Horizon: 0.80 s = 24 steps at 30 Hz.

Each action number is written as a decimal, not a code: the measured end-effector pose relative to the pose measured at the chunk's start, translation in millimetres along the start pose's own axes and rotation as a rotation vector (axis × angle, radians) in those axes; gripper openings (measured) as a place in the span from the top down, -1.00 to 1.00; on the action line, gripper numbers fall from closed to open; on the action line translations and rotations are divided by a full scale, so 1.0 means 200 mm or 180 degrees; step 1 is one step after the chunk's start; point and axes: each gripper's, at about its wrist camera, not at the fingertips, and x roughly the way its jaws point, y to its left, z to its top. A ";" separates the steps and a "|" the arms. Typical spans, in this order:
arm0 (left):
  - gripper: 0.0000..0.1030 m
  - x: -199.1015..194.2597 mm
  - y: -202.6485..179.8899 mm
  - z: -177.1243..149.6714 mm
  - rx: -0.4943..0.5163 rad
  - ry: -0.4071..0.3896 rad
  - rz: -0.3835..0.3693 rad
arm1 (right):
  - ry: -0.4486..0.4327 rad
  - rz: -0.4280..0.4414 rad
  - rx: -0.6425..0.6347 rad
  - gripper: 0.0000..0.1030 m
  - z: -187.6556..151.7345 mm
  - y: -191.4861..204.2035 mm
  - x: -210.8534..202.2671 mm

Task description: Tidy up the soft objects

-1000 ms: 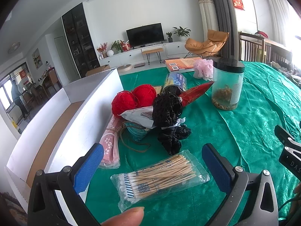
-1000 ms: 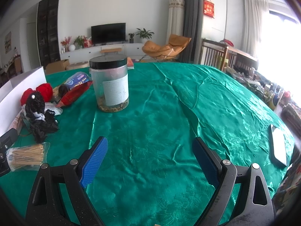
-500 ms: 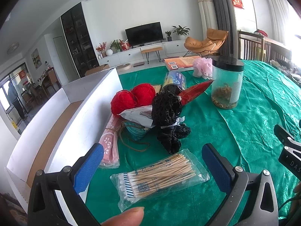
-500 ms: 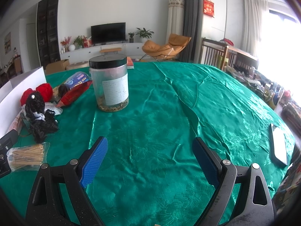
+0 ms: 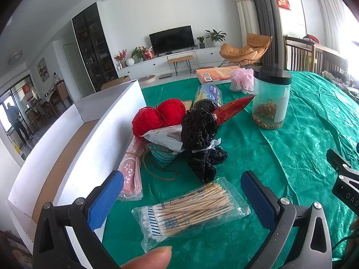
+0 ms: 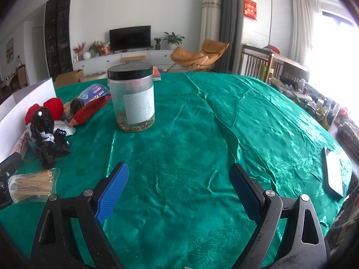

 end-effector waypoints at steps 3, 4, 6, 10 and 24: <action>-1.00 0.00 0.00 0.00 0.0002 0.0004 0.0000 | 0.0001 0.0000 0.0000 -0.80 0.00 0.00 0.00; -1.00 0.00 0.00 0.00 0.0003 0.0007 -0.0001 | -0.0001 0.0004 -0.0001 -0.80 0.00 0.00 0.00; -1.00 0.00 0.00 0.00 0.0005 0.0010 -0.0001 | -0.0001 -0.0001 0.0001 -0.80 0.00 0.00 0.00; -1.00 0.01 0.00 0.00 0.0008 0.0012 -0.0001 | 0.0001 -0.0002 0.0003 -0.80 0.00 0.00 0.00; -1.00 -0.06 0.15 0.12 -0.0029 -0.0087 0.0000 | 0.0028 0.0045 0.0021 -0.80 0.00 0.01 0.01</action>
